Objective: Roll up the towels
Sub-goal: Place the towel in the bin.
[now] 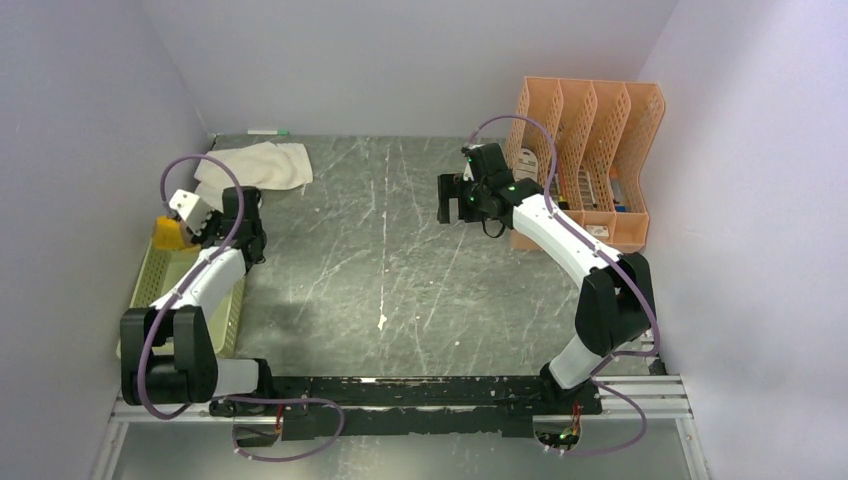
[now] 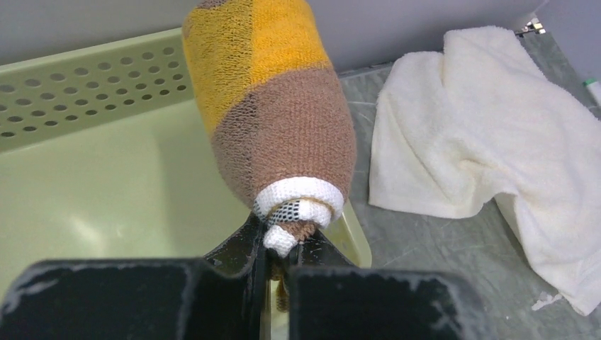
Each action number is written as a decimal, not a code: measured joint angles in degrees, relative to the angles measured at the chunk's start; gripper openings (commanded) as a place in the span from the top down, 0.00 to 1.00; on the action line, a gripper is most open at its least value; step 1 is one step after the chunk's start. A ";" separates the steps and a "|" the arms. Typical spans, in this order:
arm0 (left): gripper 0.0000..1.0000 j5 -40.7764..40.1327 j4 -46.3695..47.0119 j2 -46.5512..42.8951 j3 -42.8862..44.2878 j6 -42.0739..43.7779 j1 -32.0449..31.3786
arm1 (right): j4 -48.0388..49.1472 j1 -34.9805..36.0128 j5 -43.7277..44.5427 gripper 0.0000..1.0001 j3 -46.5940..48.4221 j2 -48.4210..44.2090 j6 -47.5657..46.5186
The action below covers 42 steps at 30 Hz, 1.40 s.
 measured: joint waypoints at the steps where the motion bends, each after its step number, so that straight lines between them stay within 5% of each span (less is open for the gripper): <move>1: 0.93 1.11 2.03 0.24 -0.57 1.03 1.01 | -0.02 0.11 0.04 0.00 0.00 -0.02 0.02; 7: 0.93 4.04 6.38 3.63 -1.73 2.14 6.56 | -0.17 0.31 0.11 0.00 -0.02 0.00 -0.26; 28: 0.93 7.39 9.27 14.53 -1.73 -4.17 6.69 | -0.20 0.33 -0.20 0.00 -0.68 1.03 -1.03; 31: 0.82 8.11 10.19 14.51 -1.81 -3.82 6.69 | -0.17 0.33 -0.35 0.00 -0.68 1.33 -1.11; 36: 0.47 9.51 13.05 13.57 -3.69 -2.45 6.69 | -0.20 0.33 -0.76 0.00 -0.68 1.97 -1.27; 42: 0.34 10.91 13.60 11.96 -4.35 -1.92 6.69 | -0.17 0.33 -1.25 0.00 -0.68 1.97 -1.27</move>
